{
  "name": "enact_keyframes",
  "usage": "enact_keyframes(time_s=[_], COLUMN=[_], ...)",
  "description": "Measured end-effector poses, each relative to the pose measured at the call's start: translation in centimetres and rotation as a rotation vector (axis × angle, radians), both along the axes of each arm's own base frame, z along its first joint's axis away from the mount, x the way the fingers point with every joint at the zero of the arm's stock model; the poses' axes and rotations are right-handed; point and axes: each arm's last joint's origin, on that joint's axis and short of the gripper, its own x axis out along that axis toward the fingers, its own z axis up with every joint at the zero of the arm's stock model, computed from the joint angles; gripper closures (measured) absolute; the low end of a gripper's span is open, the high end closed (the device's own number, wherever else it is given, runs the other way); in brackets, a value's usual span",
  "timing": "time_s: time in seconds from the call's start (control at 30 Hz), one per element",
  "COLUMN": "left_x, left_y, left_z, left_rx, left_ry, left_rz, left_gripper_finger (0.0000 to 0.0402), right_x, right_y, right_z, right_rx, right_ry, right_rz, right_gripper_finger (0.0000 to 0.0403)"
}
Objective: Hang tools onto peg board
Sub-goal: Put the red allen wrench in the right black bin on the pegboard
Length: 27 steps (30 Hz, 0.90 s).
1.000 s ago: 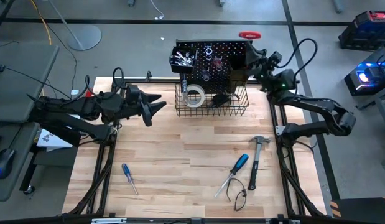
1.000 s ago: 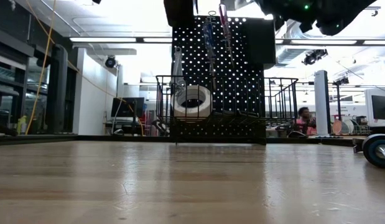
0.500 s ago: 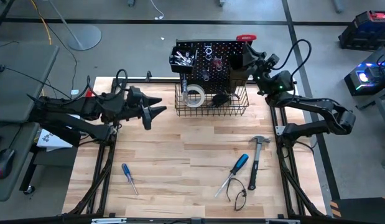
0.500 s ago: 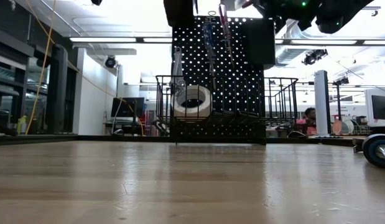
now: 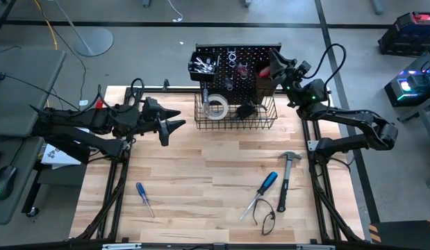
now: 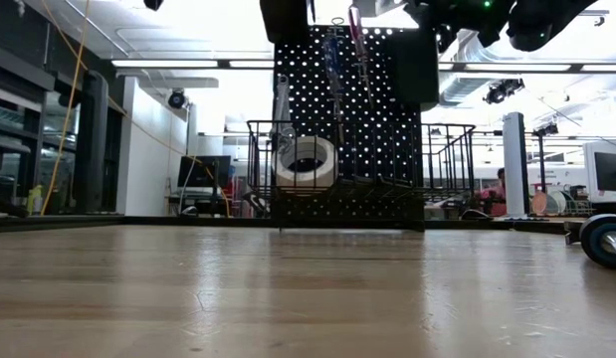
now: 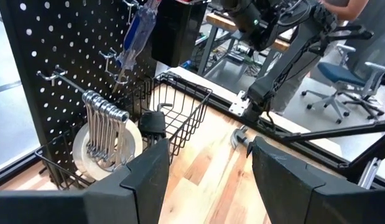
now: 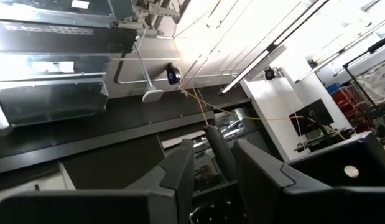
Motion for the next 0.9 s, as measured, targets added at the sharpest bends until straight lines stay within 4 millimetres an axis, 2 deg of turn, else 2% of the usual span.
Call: enact_keyframes(time_s=[0.53,0.9], left_x=[-0.1,-0.1], left_y=[0.0,0.0], left_z=[-0.3,-0.2], left_rx=[0.004,0.026], left_ry=[0.028,0.037], left_rz=[-0.001,-0.007], left_gripper_finger=[0.0193,0.0193], right_x=[-0.6,-2.1], right_y=[0.5,2.0], right_z=[0.4,2.1], right_rx=[0.022,-0.048], right_ry=[0.020,-0.031], right_rz=[0.020,0.054], right_gripper_finger=[0.0297,0.0297])
